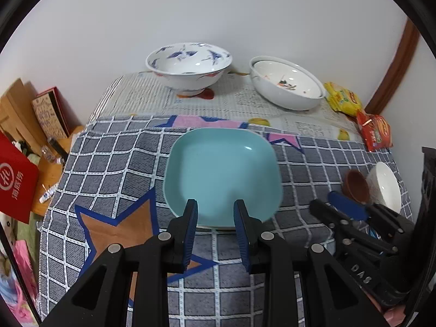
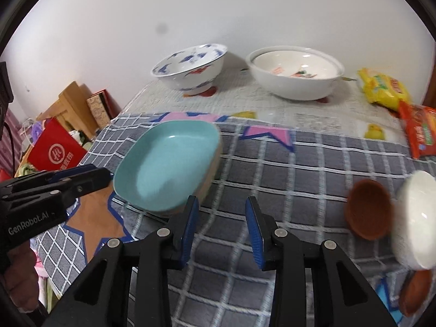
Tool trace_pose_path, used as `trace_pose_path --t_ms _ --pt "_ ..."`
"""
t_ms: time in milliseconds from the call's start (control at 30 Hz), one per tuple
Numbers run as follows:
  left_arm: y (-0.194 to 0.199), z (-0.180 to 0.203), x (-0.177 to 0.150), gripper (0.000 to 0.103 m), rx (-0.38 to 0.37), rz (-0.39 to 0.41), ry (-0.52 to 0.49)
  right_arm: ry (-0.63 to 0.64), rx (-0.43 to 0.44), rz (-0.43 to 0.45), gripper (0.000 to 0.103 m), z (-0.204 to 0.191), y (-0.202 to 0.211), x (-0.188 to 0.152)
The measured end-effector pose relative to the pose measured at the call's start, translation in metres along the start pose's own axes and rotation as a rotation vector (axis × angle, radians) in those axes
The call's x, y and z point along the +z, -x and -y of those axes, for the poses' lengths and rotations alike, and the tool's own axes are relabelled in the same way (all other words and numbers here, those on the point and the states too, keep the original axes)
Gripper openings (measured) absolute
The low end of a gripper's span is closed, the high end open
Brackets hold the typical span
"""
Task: Organize plates and bowls
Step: 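Move both grippers toward the small brown bowls beside the white bowl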
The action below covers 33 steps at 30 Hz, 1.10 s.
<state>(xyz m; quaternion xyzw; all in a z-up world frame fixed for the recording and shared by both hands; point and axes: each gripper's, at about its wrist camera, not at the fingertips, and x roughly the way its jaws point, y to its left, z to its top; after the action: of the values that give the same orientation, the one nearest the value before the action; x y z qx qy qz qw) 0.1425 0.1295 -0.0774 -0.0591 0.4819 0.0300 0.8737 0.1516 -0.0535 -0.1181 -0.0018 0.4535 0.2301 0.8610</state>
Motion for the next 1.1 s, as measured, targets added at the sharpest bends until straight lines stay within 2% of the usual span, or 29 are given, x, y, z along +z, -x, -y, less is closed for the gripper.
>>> trace_pose_path --t_ms 133,200,333,433,567,700,833,967,1033,1100 --pt "0.012 0.019 -0.003 0.026 -0.012 0.020 -0.030 -0.022 -0.065 0.037 0.037 0.022 0.030 -0.009" --pt "0.018 0.033 -0.005 0.026 -0.016 0.029 -0.049 -0.045 -0.090 0.051 0.043 0.035 0.046 -0.014" --pt "0.029 0.062 -0.008 0.026 -0.037 0.053 -0.088 -0.098 -0.160 0.095 0.048 0.067 0.083 -0.030" --pt "0.037 0.087 -0.009 0.026 -0.052 0.069 -0.123 -0.111 -0.214 0.093 0.050 0.088 0.103 -0.043" --pt "0.045 0.117 -0.010 0.038 -0.072 0.100 -0.145 -0.128 -0.303 0.109 0.051 0.111 0.128 -0.060" --pt "0.048 0.146 -0.011 0.038 -0.093 0.111 -0.168 -0.169 -0.352 0.126 0.058 0.133 0.150 -0.074" --pt "0.049 0.171 -0.013 0.038 -0.108 0.118 -0.192 -0.214 -0.374 0.062 0.058 0.154 0.164 -0.086" --pt "0.049 0.189 -0.016 0.038 -0.120 0.129 -0.209 -0.272 -0.428 0.048 0.058 0.169 0.177 -0.095" --pt "0.047 0.196 -0.016 0.038 -0.119 0.127 -0.214 -0.313 -0.442 0.051 0.061 0.178 0.183 -0.099" --pt "0.045 0.202 -0.016 0.038 -0.115 0.122 -0.225 -0.346 -0.451 0.084 0.072 0.186 0.191 -0.105"
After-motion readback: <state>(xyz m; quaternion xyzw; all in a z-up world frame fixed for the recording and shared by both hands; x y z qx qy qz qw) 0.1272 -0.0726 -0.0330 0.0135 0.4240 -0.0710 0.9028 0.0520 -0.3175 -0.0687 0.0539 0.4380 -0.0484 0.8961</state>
